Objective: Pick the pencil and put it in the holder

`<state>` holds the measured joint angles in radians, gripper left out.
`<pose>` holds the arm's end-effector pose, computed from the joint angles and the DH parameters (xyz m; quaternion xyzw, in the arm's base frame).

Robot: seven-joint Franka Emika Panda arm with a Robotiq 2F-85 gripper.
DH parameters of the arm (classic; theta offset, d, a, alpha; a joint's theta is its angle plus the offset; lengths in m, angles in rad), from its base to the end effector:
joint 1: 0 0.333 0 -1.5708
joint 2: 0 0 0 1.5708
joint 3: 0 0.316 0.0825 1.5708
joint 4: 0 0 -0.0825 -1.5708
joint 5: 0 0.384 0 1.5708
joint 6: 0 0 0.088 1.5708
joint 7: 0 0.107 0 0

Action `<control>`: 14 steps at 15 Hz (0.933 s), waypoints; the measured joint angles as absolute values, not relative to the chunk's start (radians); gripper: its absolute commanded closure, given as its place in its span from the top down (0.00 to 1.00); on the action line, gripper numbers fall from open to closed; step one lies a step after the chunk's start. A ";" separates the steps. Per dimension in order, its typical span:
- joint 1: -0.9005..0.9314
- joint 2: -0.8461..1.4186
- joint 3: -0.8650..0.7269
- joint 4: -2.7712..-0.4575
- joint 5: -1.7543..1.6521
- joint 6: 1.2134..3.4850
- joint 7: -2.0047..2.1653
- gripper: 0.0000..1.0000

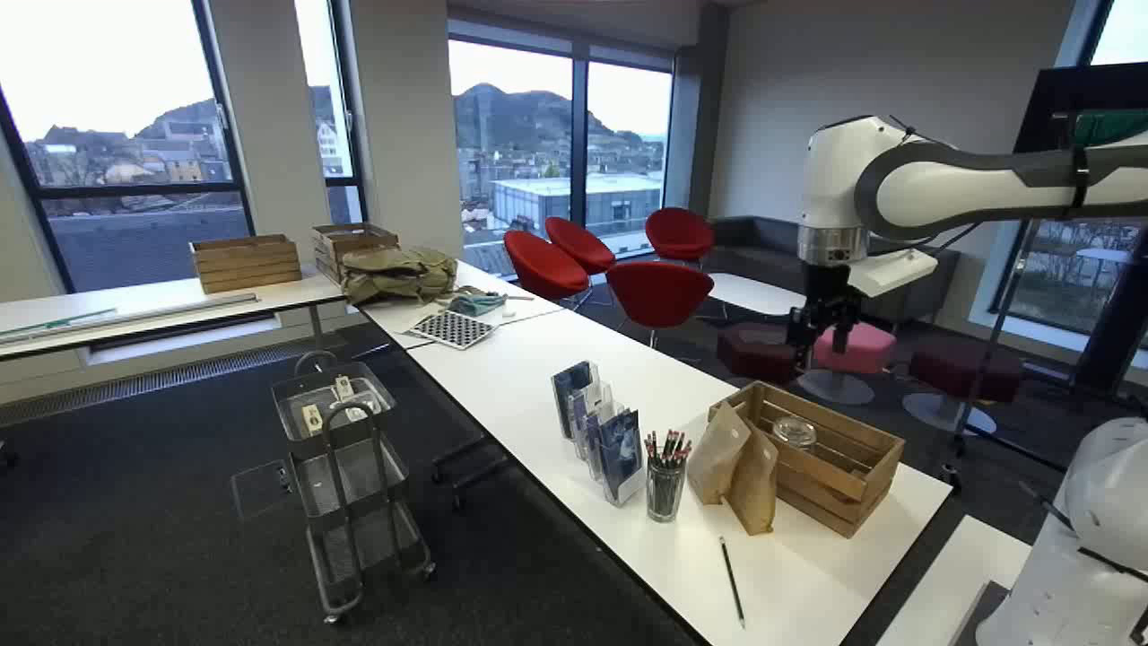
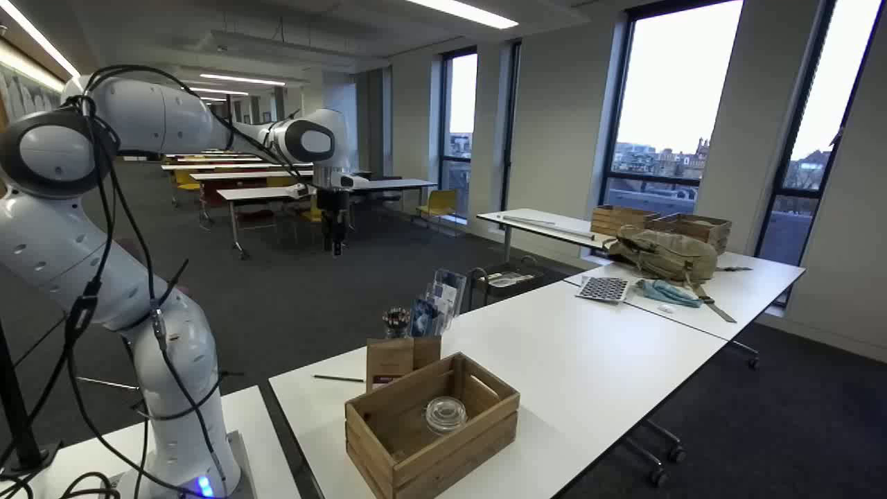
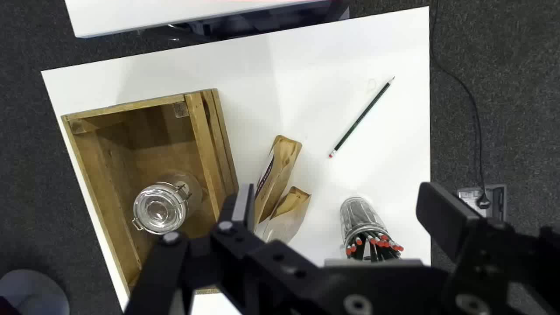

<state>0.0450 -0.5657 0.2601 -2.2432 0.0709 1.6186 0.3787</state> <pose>0.3525 0.1370 0.5644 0.9968 -0.0618 -0.0242 0.0437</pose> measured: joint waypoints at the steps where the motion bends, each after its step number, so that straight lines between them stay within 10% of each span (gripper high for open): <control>1: 0.045 -0.566 0.260 -2.243 0.071 1.619 0.379 1.00; 14: 0.021 -0.507 0.202 -2.280 0.149 1.642 0.490 1.00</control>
<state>0.0208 -0.5074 0.2018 -2.2803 0.1485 1.6421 0.4900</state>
